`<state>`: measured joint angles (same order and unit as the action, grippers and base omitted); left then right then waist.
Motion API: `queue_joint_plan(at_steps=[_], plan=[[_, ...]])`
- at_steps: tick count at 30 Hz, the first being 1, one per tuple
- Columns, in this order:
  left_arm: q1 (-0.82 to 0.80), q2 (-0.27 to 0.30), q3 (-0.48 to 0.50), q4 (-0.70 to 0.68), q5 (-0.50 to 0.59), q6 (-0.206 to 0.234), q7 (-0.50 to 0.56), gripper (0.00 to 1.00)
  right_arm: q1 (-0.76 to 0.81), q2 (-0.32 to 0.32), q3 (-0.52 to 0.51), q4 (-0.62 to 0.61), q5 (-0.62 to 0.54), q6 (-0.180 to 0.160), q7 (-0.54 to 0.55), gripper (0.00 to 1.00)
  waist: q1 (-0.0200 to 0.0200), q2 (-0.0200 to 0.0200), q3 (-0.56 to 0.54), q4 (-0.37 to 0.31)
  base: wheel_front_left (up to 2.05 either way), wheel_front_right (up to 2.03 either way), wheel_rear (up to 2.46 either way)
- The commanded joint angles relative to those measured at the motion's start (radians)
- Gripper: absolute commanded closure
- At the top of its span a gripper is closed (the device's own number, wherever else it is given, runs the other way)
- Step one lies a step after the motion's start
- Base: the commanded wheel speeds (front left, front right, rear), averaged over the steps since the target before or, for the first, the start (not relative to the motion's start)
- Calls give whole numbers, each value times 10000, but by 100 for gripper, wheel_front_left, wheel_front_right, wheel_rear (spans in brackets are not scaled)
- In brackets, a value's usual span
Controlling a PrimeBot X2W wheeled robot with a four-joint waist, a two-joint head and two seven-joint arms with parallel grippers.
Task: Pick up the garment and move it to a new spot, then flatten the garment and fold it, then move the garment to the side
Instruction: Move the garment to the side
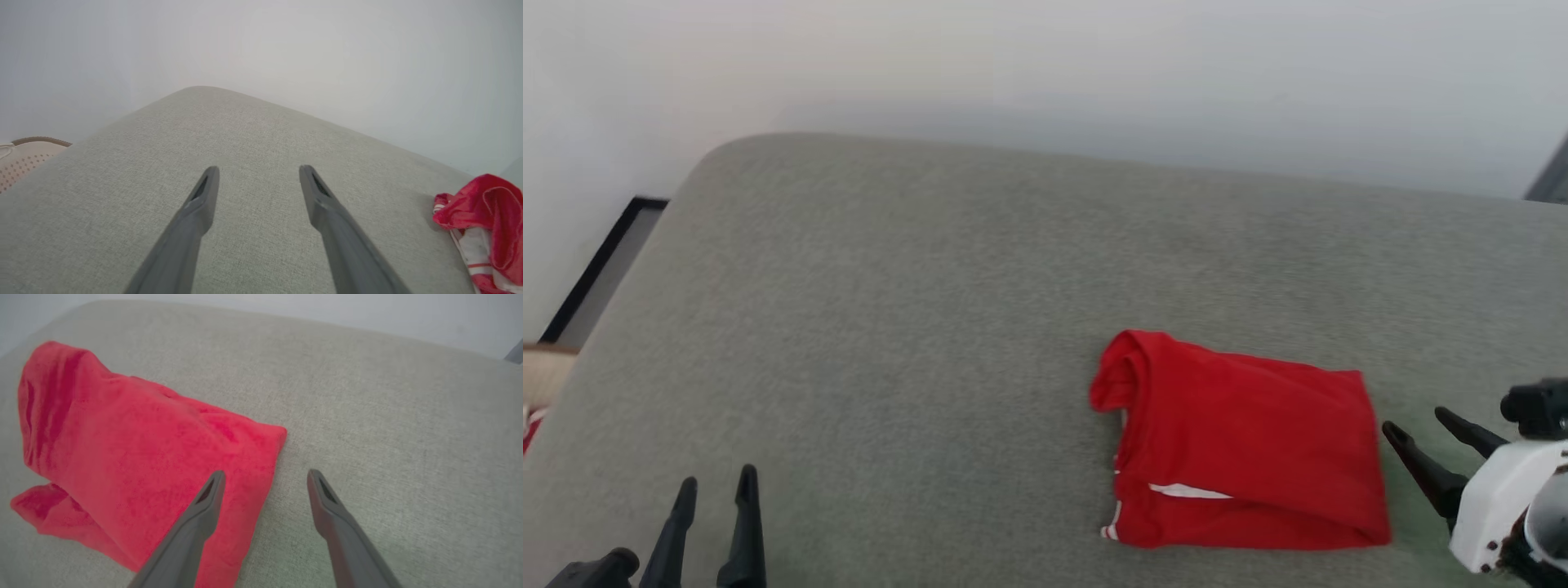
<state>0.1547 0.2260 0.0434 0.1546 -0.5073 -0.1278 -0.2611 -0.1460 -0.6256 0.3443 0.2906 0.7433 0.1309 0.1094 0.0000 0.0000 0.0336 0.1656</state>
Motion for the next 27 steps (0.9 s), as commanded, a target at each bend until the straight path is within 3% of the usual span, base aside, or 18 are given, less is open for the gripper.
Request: queue_joint_plan(at_steps=[1, 8, 13, 18, 20, 27], plan=[[-120, 16, 3, 4, -88, -37, -52, 0, -128, -69, 27, 29, 137, -2, 201, 0, 0, 0, 212, 281, 0, 0, 0], [-430, -130, -244, 84, -203, -37, -52, 0, -925, -610, 700, 334, 1012, -2, 3393, 0, 0, 0, 782, 883, 0, 0, 0], [-723, -190, -369, 115, -240, -37, -52, 0, -1356, -222, 1056, 898, 1435, -1, 5309, 0, 0, 0, 1200, 1019, 0, 0, 0], [-1044, -170, -536, 171, -258, -37, -52, 0, -1877, 348, 1335, 1311, 1804, 2, 6316, 0, 0, 0, 1498, 988, 0, 0, 0], [-1213, -127, -625, 138, -238, -37, -52, 0, -2096, 414, 1383, 1327, 1906, 2, 6529, 100, 0, 0, 1589, 949, 0, 0, 0], [-1696, 73, -739, -38, -156, -37, -52, 0, -2734, 76, 741, 1004, 2204, -4, 6548, 100, 0, 0, 1825, 558, 0, 0, 0]])
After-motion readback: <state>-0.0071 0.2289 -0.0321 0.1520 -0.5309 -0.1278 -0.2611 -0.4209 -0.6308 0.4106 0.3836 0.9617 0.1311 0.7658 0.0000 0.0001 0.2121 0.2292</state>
